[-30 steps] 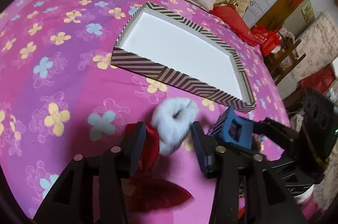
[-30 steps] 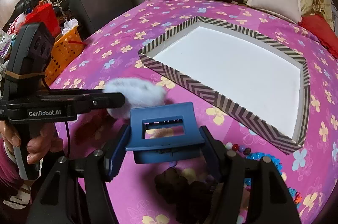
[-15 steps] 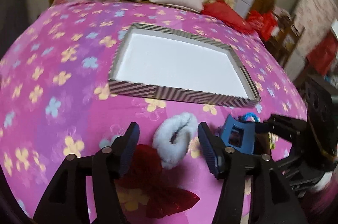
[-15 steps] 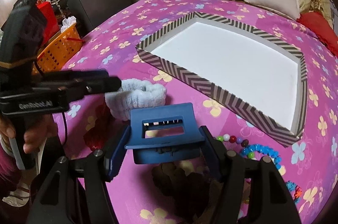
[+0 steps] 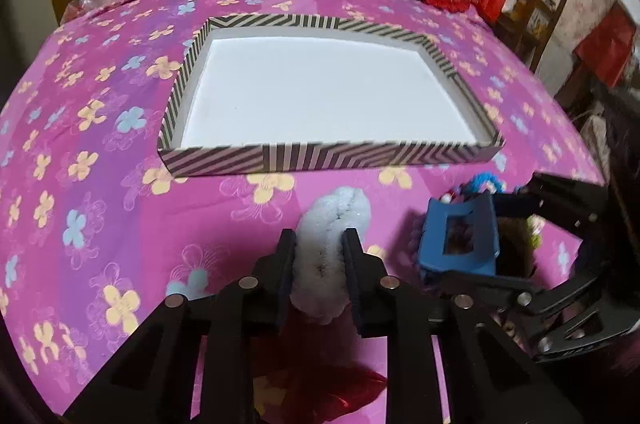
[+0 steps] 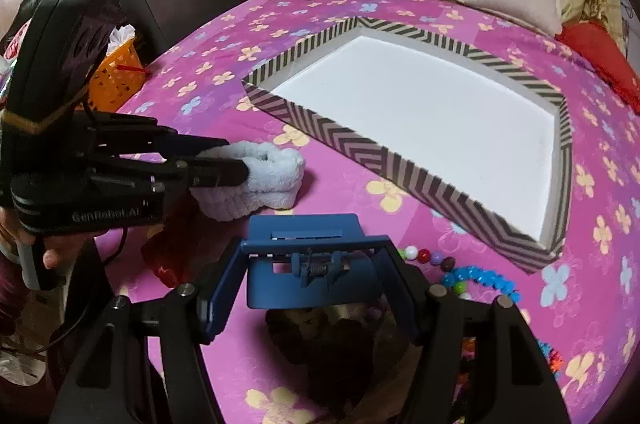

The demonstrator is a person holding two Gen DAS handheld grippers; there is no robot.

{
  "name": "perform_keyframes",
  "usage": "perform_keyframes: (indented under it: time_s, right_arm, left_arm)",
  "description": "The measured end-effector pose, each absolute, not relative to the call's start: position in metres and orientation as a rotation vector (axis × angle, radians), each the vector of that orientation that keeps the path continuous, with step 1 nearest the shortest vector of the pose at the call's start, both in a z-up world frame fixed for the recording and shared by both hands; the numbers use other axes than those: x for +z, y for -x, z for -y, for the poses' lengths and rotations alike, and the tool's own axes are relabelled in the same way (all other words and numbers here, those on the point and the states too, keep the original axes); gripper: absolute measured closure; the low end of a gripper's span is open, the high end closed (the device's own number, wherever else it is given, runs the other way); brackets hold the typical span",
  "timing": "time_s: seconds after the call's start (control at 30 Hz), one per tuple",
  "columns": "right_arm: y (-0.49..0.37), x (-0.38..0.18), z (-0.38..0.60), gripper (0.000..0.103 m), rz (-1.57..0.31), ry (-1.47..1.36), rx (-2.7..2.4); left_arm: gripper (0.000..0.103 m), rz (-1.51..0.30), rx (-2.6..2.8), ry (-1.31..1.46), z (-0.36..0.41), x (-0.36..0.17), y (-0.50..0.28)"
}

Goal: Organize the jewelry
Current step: 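Carry the scrunchie with the left tool while the right tool carries the clip into the tray, then open the left tool over the tray while the right tool releases the clip beside it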

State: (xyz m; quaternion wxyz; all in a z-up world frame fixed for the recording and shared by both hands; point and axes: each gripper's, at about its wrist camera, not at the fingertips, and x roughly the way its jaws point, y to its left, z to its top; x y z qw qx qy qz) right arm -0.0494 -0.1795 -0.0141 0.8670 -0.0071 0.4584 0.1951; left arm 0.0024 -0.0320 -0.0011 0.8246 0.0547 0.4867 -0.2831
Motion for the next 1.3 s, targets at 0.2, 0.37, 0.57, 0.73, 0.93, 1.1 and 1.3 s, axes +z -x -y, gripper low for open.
perform_keyframes:
  time_s: [0.2,0.37,0.57,0.73,0.93,1.1,1.3]
  right_arm:
    - [0.032,0.009,0.188,0.035,-0.900,0.003,0.391]
    - [-0.005,0.027,0.186,0.035,-0.855,-0.014,0.380]
    - [-0.074,0.018,0.171,0.035,-0.881,0.001,0.341]
    - [-0.143,0.002,0.167,0.035,-0.948,-0.050,0.282]
    - [-0.194,-0.019,0.151,0.035,-0.981,-0.093,0.258]
    - [-0.210,-0.027,0.143,0.035,-0.962,-0.083,0.236]
    - [-0.217,-0.035,0.139,0.034,-1.023,-0.115,0.271]
  left_arm:
    - [0.081,-0.969,-0.531,-0.005,0.011,0.028,-0.025]
    - [0.081,-0.914,-0.421,0.096,-0.004,0.042,-0.057]
    - [0.081,-0.908,-0.315,0.098,0.004,0.027,-0.089]
    - [0.081,-0.900,-0.231,0.069,0.004,0.014,-0.097]
    - [0.081,-0.892,-0.236,0.088,0.012,0.006,-0.110]
    - [0.081,-0.863,-0.270,0.122,0.016,0.004,-0.114]
    - [0.080,-0.909,-0.225,0.107,0.014,-0.011,-0.112]
